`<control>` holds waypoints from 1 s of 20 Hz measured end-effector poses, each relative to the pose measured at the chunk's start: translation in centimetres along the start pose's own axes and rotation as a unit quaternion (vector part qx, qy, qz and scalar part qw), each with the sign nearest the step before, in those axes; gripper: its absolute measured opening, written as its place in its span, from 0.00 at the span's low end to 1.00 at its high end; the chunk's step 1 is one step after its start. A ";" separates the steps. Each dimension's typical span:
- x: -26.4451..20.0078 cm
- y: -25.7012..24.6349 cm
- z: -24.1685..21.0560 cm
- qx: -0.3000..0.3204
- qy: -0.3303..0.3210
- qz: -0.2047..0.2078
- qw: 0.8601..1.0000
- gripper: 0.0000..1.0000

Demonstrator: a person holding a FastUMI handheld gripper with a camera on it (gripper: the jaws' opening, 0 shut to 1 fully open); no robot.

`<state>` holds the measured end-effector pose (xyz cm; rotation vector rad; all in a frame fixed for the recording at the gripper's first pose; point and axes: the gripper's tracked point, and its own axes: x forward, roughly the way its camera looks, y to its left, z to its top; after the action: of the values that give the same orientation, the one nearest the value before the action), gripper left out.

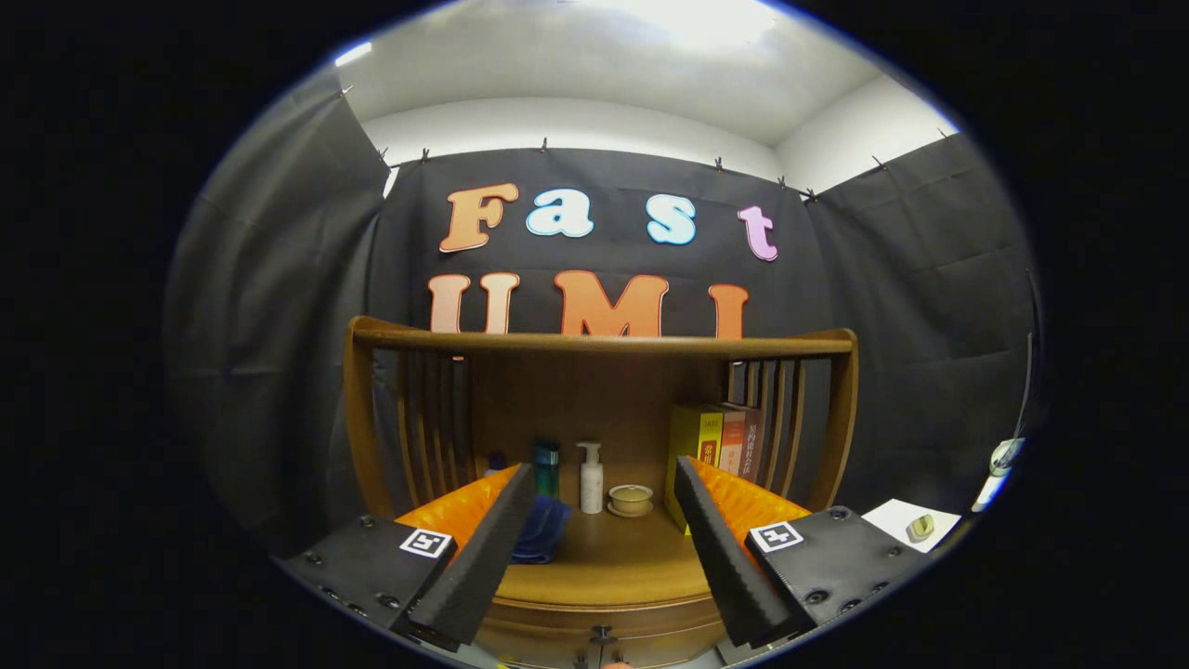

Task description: Pull open the drawer, take out the items inside it, and place them on the countertop above the cabinet.

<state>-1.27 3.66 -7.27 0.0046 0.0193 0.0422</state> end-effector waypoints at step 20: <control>-2.3 -3.1 -34.9 0.069 0.132 -0.030 0.988 0.96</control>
<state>-4.11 0.60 -42.17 0.1364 0.2875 -0.0184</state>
